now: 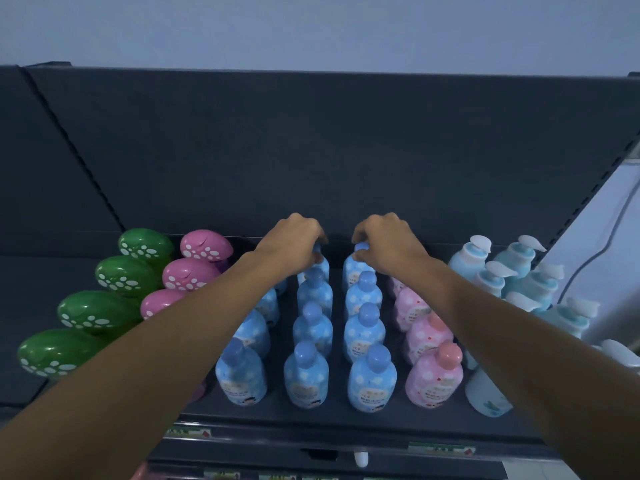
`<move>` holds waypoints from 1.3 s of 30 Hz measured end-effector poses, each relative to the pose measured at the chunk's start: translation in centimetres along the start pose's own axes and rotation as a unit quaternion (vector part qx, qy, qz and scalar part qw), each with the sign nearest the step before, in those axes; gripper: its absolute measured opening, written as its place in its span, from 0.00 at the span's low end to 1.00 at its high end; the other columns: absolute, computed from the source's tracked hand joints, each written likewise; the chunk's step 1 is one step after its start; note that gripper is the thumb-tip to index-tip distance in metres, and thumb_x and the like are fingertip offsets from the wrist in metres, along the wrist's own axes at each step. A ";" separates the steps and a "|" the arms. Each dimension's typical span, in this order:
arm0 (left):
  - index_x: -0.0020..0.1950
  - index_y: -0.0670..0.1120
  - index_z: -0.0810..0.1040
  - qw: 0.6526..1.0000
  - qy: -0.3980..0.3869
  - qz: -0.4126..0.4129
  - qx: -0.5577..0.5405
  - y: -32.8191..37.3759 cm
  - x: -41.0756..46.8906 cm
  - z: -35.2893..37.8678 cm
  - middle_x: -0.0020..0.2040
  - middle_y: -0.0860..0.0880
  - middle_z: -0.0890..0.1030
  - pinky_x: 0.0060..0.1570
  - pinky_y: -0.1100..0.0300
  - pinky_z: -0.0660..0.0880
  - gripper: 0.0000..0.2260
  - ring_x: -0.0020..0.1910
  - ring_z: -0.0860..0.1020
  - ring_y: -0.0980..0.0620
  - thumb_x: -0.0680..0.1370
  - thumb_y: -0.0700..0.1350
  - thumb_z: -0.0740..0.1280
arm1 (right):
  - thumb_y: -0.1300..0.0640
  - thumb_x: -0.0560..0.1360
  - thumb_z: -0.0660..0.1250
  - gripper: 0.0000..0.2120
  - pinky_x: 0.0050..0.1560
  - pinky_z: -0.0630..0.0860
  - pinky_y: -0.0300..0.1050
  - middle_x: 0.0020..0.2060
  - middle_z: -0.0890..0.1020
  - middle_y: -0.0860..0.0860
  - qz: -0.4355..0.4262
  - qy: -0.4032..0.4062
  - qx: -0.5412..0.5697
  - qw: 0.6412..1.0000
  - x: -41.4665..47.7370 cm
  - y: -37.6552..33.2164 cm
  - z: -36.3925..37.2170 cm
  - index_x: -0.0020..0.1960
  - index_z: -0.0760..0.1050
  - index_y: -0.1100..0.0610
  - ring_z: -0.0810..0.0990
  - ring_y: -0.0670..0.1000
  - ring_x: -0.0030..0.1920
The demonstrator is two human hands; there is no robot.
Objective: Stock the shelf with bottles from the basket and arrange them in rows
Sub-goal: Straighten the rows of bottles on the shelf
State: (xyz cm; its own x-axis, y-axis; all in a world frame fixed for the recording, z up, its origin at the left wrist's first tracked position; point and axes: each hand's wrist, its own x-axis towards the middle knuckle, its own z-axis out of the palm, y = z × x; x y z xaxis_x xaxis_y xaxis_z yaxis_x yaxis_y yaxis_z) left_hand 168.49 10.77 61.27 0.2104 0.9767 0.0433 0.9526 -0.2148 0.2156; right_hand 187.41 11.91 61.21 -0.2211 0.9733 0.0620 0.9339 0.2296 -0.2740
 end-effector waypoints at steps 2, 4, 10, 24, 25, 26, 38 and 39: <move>0.60 0.52 0.84 1.000 0.010 -0.003 -0.005 0.1 0.3 0.1 0.55 0.48 0.81 0.51 0.53 0.79 0.13 0.53 0.81 0.45 0.75 0.46 0.75 | 0.55 0.72 0.75 0.11 0.52 0.80 0.51 0.51 0.81 0.52 -0.006 -0.001 -0.006 1.000 0.1 0.2 0.1 0.54 0.81 0.51 0.80 0.56 0.51; 0.58 0.53 0.84 1.000 0.009 -0.009 -0.018 0.2 0.5 0.1 0.55 0.48 0.81 0.54 0.51 0.80 0.12 0.54 0.80 0.46 0.75 0.47 0.75 | 0.57 0.72 0.74 0.10 0.52 0.80 0.52 0.50 0.81 0.52 -0.009 -0.003 -0.009 1.000 0.2 0.3 0.1 0.53 0.81 0.51 0.79 0.56 0.51; 0.58 0.53 0.85 0.999 0.006 -0.017 -0.035 0.2 0.9 0.3 0.56 0.49 0.81 0.55 0.49 0.80 0.12 0.55 0.80 0.46 0.75 0.48 0.76 | 0.59 0.72 0.74 0.09 0.50 0.81 0.54 0.48 0.80 0.52 -0.009 0.009 -0.010 1.000 0.2 0.6 0.1 0.51 0.82 0.51 0.79 0.55 0.47; 0.60 0.51 0.84 0.999 0.015 -0.020 -0.024 1.2 1.0 0.5 0.59 0.46 0.81 0.55 0.50 0.81 0.12 0.55 0.81 0.45 0.77 0.46 0.74 | 0.56 0.70 0.77 0.08 0.49 0.82 0.53 0.46 0.83 0.50 -0.013 0.024 0.014 1.000 0.3 1.5 0.4 0.49 0.84 0.51 0.81 0.54 0.48; 0.60 0.51 0.84 0.999 0.014 -0.021 -0.026 1.2 1.0 0.5 0.59 0.46 0.81 0.55 0.49 0.81 0.12 0.55 0.81 0.45 0.76 0.46 0.74 | 0.56 0.70 0.77 0.08 0.49 0.82 0.53 0.46 0.83 0.50 -0.013 0.023 0.014 1.000 0.3 1.6 0.5 0.49 0.83 0.50 0.81 0.54 0.48; 0.60 0.51 0.84 0.999 0.014 -0.022 -0.026 1.2 0.9 0.5 0.58 0.46 0.81 0.55 0.50 0.81 0.12 0.55 0.81 0.45 0.76 0.46 0.74 | 0.56 0.70 0.77 0.08 0.50 0.82 0.53 0.46 0.83 0.50 -0.013 0.022 0.014 1.000 0.3 1.6 0.5 0.49 0.83 0.50 0.81 0.54 0.48; 0.59 0.51 0.83 0.997 0.078 -0.001 -0.013 3.3 -1.8 -0.8 0.53 0.48 0.84 0.52 0.48 0.81 0.10 0.52 0.82 0.44 0.79 0.45 0.68 | 0.51 0.71 0.76 0.15 0.59 0.78 0.44 0.45 0.86 0.47 -0.027 0.021 0.045 0.998 -4.1 3.7 -6.1 0.57 0.83 0.48 0.83 0.48 0.51; 0.59 0.51 0.83 0.996 0.082 0.008 -0.024 4.1 -2.2 -0.9 0.52 0.49 0.84 0.52 0.48 0.80 0.09 0.52 0.82 0.45 0.79 0.45 0.69 | 0.51 0.70 0.76 0.13 0.58 0.78 0.44 0.43 0.86 0.46 -0.028 0.022 0.042 0.998 -5.2 4.2 -6.9 0.55 0.84 0.48 0.84 0.47 0.49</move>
State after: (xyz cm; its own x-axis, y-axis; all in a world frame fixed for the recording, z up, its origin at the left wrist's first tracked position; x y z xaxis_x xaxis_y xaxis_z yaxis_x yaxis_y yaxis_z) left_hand 171.71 7.72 62.92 0.1827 0.9616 0.2049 0.9368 -0.2335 0.2606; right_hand 194.45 7.80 66.39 -0.2574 0.9586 0.1214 0.8930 0.2840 -0.3490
